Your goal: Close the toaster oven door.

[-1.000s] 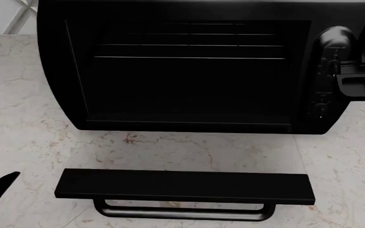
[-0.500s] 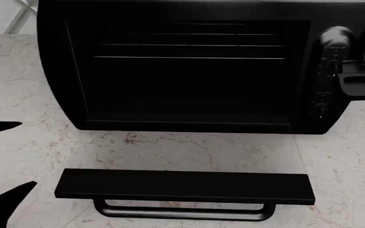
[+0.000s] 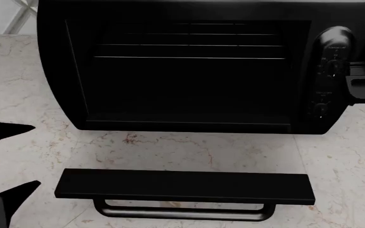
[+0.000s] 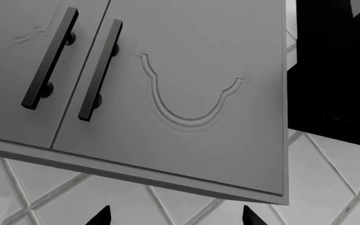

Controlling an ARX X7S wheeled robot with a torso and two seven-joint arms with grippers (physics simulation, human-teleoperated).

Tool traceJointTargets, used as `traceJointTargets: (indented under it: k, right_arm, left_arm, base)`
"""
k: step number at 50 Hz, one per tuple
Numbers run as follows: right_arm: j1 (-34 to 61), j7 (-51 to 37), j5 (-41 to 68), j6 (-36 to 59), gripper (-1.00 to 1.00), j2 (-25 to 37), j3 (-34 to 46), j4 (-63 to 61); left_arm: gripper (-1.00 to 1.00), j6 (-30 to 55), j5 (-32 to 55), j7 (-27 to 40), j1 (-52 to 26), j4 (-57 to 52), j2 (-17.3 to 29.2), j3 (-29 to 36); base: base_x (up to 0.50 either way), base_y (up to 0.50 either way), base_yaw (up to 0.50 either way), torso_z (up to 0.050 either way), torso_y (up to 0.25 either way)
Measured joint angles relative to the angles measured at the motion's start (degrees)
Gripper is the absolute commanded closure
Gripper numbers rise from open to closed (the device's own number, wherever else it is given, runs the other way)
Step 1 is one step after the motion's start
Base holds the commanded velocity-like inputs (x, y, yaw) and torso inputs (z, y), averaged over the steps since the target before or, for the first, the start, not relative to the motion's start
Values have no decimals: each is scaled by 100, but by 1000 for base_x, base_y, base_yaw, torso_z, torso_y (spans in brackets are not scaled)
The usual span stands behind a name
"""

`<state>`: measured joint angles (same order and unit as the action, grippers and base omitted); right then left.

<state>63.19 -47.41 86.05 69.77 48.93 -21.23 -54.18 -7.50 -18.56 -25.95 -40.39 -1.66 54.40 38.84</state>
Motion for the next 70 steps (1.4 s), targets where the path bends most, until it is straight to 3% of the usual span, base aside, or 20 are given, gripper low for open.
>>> traceJointTargets:
  k: [70]
  right_arm:
    - [-34, -269, 307, -256, -100, 351, 48, 15]
  left_arm:
    - [-100, -1174, -767, -58, -987, 2006, -1083, 843]
  base:
    - [0, 0, 0, 0, 0]
